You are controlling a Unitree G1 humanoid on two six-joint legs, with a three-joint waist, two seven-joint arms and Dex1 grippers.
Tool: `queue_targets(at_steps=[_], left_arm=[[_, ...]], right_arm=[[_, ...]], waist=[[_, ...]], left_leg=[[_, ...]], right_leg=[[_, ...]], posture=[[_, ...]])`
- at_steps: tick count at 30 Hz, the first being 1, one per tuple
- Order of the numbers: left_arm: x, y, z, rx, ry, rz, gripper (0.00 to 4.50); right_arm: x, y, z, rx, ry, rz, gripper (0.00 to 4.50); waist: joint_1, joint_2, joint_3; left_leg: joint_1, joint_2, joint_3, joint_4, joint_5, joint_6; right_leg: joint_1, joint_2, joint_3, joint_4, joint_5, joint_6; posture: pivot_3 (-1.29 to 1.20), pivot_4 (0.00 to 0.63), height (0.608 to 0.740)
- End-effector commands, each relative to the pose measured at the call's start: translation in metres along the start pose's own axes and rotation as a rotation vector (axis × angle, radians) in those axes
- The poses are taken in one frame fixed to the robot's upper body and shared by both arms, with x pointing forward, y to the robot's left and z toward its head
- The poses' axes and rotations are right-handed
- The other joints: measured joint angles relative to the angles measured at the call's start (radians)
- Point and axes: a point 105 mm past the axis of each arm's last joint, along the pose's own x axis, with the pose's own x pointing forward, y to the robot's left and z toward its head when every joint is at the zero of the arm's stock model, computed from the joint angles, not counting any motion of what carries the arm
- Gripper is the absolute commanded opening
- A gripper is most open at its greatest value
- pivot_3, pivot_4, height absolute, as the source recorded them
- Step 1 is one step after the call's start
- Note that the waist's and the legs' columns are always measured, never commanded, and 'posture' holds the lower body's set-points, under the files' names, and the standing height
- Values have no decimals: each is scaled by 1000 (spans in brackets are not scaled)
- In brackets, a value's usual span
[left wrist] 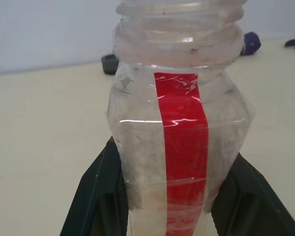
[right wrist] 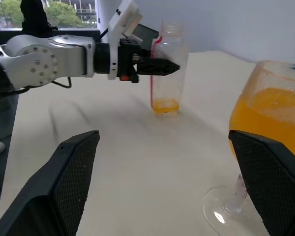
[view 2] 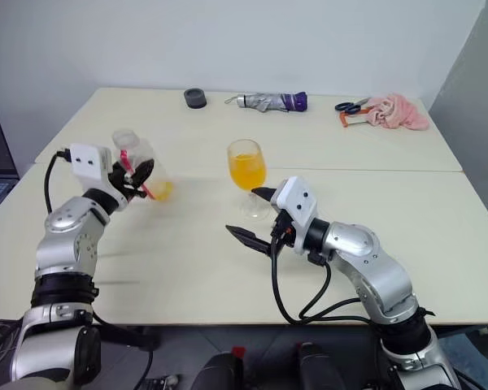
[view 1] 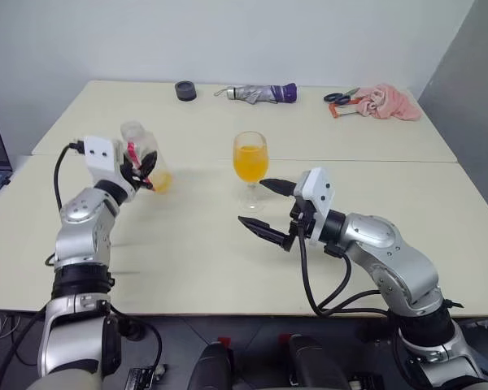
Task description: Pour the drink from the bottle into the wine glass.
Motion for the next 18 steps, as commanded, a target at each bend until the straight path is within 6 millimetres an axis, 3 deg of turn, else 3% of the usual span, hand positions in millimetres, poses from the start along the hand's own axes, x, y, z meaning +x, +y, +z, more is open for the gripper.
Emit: queue_targets(at_steps=[1, 10, 18], left_arm=[[-6, 3, 18, 11, -55, -1, 1691], [-10, 6, 3, -7, -17, 23, 1691], [-12, 6, 5, -8, -32, 32, 4223]], right_arm=[[4, -1, 11, -34, -26, -2, 4500], [6, 0, 9, -38, -10, 9, 4500], [5, 7, 9, -27, -15, 58, 4500]], waist=[[1, 0, 0], [2, -1, 0], [3, -1, 0]], left_leg=[[0, 0, 0, 0, 0, 0], [0, 0, 0, 0, 0, 0], [0, 0, 0, 0, 0, 0]], right_leg=[[0, 0, 0, 0, 0, 0], [0, 0, 1, 0, 0, 0], [0, 0, 0, 0, 0, 0]], posture=[[0, 150, 740], [0, 150, 740], [0, 150, 740]])
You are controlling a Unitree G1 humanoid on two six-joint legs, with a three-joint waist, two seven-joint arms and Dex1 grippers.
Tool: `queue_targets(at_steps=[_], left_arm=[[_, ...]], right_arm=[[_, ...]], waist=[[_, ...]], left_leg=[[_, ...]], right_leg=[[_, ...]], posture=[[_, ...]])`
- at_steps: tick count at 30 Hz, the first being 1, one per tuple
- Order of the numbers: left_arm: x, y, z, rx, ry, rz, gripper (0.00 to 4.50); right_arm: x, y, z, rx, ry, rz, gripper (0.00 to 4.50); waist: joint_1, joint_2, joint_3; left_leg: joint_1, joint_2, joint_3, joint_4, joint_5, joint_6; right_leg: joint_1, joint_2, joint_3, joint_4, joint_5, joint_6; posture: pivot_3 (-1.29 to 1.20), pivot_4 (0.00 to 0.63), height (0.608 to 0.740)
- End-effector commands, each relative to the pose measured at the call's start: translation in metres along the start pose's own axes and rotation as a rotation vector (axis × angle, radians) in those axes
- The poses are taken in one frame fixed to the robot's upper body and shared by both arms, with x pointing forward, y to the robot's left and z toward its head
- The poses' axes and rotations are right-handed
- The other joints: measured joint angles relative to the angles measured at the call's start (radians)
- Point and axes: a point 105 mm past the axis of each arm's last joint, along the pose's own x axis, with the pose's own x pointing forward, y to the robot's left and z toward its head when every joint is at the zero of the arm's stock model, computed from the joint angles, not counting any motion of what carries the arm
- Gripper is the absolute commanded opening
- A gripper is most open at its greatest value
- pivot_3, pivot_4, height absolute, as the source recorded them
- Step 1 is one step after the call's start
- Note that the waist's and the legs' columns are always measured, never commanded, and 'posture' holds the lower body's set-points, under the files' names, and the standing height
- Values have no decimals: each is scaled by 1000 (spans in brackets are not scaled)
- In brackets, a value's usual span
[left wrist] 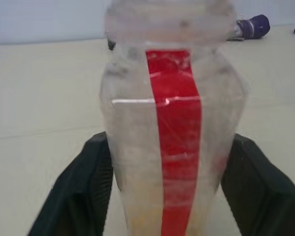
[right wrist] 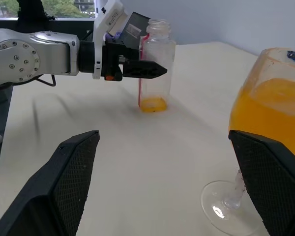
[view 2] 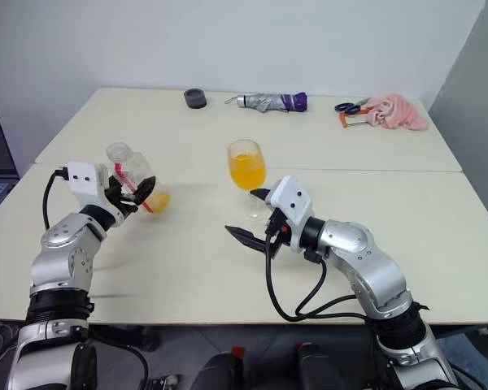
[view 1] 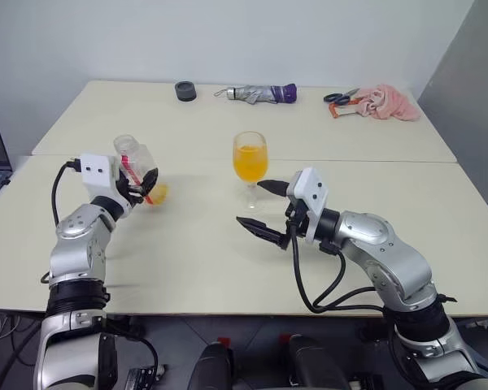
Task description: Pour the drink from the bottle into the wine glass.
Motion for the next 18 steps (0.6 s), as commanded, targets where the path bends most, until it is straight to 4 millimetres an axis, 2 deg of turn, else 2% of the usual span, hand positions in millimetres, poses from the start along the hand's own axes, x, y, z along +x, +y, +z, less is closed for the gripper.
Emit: queue_targets(at_steps=[1, 6, 11, 14, 18], left_arm=[[-2, 4, 16, 21, -60, 18, 4480], [-5, 1, 14, 42, -59, 10, 4480], [-12, -2, 9, 87, -58, 8, 4480], [-19, -3, 7, 91, -63, 10, 4480], [-32, 0, 3, 141, -56, 59, 4480]], right_arm=[[0, 10, 12, -25, -47, 61, 4500], [-5, 16, 4, -48, -19, 101, 4500], [-17, 18, -9, -96, 28, 114, 4500], [-26, 14, -19, -193, 53, 82, 4500], [-37, 0, -36, -190, 30, -50, 4500]], waist=[[0, 0, 0], [0, 0, 0], [1, 0, 0], [2, 0, 0], [3, 0, 0]], left_leg=[[0, 0, 0, 0, 0, 0], [0, 0, 0, 0, 0, 0], [0, 0, 0, 0, 0, 0], [0, 0, 0, -1, 0, 0], [0, 0, 1, -1, 0, 0]], right_leg=[[0, 0, 0, 0, 0, 0], [0, 0, 0, 0, 0, 0], [0, 0, 0, -1, 0, 0], [0, 0, 1, -1, 0, 0], [0, 0, 1, -2, 0, 0]], posture=[[0, 150, 740], [0, 150, 740], [0, 150, 740], [0, 150, 740], [0, 150, 740]])
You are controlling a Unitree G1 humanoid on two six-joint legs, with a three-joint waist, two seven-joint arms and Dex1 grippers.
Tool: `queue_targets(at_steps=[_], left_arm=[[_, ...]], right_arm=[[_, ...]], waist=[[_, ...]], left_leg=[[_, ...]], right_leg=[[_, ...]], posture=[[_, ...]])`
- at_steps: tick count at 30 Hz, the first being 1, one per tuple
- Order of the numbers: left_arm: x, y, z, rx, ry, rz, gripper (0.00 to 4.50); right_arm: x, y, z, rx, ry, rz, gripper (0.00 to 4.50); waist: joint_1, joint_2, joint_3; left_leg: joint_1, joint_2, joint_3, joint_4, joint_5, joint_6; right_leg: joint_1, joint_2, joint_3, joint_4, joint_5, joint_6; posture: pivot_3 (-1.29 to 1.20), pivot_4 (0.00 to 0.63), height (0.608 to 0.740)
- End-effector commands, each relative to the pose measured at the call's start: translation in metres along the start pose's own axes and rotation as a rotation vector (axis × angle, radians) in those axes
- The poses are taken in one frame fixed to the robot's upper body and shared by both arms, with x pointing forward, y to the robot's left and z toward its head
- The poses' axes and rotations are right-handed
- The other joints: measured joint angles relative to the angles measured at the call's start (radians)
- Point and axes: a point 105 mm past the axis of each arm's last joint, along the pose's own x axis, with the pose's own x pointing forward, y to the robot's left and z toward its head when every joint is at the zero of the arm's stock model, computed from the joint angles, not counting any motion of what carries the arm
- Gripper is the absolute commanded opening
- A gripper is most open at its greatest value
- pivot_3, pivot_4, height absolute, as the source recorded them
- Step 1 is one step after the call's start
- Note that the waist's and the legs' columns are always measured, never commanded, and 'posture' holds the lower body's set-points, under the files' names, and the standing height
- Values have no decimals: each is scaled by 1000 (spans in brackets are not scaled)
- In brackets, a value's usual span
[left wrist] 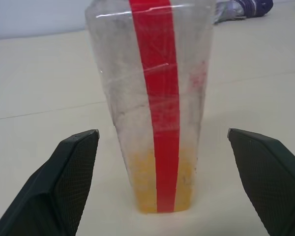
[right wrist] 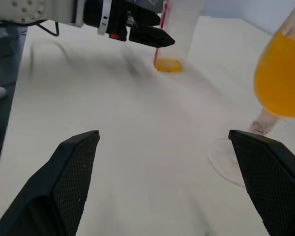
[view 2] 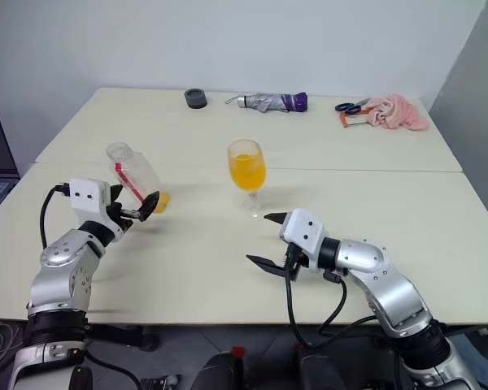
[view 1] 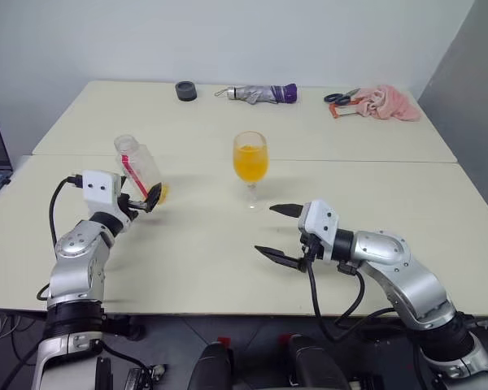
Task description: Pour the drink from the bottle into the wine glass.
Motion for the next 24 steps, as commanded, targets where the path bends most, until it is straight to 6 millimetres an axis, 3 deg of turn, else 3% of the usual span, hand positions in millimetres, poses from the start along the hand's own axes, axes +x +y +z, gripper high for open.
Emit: queue_targets(at_steps=[1, 9, 15, 24], left_arm=[[-11, 4, 17, 72, -69, 43, 4480], [-51, -1, 7, 58, -94, 161, 4480], [-62, -17, 5, -17, -106, 133, 4480], [-67, -28, 12, -33, -140, 96, 4480]], right_arm=[[-10, -11, -6, -46, -51, -121, 4500], [-56, -47, -57, 87, -72, -581, 4500], [-73, -73, -82, 221, -72, -834, 4500], [-69, -85, -85, 259, -87, -868, 4500]], waist=[[0, 0, 0], [6, 0, 0], [9, 0, 0], [9, 0, 0]], left_leg=[[0, 0, 0, 0, 0, 0], [1, 2, 2, -1, 0, 0], [2, 1, 5, -1, 0, 0], [2, 0, 6, -2, 0, 0]], right_leg=[[0, 0, 0, 0, 0, 0], [0, -2, 3, -1, 0, 0], [0, 0, 5, -1, 0, 1], [0, 2, 6, -1, -1, 1]], posture=[[0, 150, 740], [0, 150, 740], [0, 150, 740], [0, 150, 740]])
